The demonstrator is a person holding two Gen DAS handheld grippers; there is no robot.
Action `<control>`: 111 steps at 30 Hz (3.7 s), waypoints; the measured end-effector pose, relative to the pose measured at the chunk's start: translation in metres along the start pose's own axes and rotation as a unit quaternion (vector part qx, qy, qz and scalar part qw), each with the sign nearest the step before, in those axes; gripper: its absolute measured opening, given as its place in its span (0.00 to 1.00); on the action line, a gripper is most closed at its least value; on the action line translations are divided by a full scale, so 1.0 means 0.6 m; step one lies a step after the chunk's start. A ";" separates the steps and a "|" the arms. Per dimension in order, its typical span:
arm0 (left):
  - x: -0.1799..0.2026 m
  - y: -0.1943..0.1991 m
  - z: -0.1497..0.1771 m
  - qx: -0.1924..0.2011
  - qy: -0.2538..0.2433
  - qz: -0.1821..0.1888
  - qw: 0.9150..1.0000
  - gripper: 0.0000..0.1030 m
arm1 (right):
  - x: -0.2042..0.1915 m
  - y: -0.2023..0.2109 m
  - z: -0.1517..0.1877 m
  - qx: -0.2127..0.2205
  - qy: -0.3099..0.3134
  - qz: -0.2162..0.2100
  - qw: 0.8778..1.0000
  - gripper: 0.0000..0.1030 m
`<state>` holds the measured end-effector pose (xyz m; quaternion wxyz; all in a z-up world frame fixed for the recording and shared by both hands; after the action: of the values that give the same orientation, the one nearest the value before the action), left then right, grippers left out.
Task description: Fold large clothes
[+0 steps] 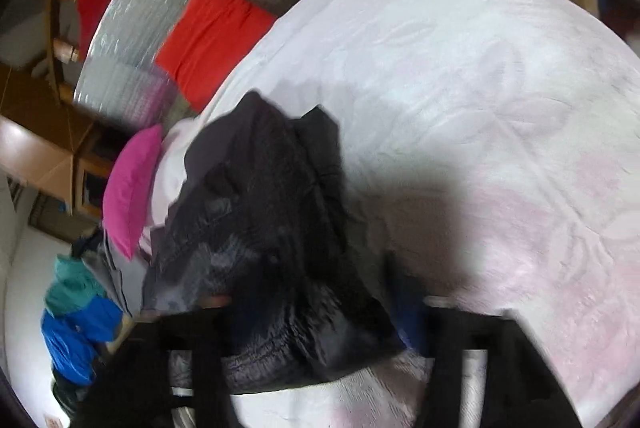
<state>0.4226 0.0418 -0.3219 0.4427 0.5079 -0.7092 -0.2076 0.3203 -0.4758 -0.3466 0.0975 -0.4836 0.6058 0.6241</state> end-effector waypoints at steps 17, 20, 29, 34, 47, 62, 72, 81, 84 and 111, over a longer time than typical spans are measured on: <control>0.057 0.024 0.100 -0.029 0.002 0.045 0.999 0.70 | -0.049 -0.033 0.137 -0.085 -0.008 -0.063 0.994 0.70; 0.048 0.011 0.090 -0.026 0.049 0.071 0.996 0.70 | -0.046 -0.073 0.149 -0.097 -0.045 -0.050 0.993 0.70; 0.036 -0.021 0.068 0.003 0.104 0.085 0.991 0.64 | -0.064 -0.089 0.124 -0.021 -0.023 -0.041 0.999 0.51; 0.054 -0.005 0.053 0.039 0.063 0.069 0.995 0.49 | -0.112 -0.043 0.115 0.054 0.071 -0.034 0.995 0.39; 0.072 -0.006 0.092 -0.018 0.051 0.064 0.996 0.68 | -0.081 -0.058 0.139 -0.036 0.013 -0.043 0.998 0.73; 0.206 -0.050 0.133 -0.022 -0.023 0.063 0.998 0.70 | -0.147 -0.126 0.217 -0.076 0.055 -0.053 0.994 0.76; 0.217 -0.045 0.136 0.010 -0.109 -0.016 0.994 0.66 | -0.179 -0.103 0.205 0.002 0.149 -0.022 0.989 0.40; 0.224 -0.045 0.141 0.012 -0.145 -0.045 0.988 0.66 | -0.151 -0.111 0.210 -0.033 0.143 0.003 0.989 0.40; 0.223 -0.044 0.141 0.011 -0.146 -0.045 0.988 0.66 | -0.128 -0.101 0.200 -0.058 0.113 -0.005 0.992 0.52; 0.226 -0.044 0.145 0.008 -0.154 -0.052 0.987 0.66 | -0.037 -0.003 0.073 0.066 0.011 -0.003 0.998 0.40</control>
<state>0.3512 -0.1049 -0.3308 0.3130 0.5096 -0.7430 -0.3004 0.3119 -0.4277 -0.3405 0.1241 -0.4845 0.6454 0.5774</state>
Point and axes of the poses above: each gripper's, at about its wrist camera, not at the fingertips, and y roughly against the way its jaws point, x to its right, z to its underside, the point moved 9 cm from there along -y, roughly the way its jaws point, and after that the axes turned 8 degrees about -y, right-handed, at the moved point
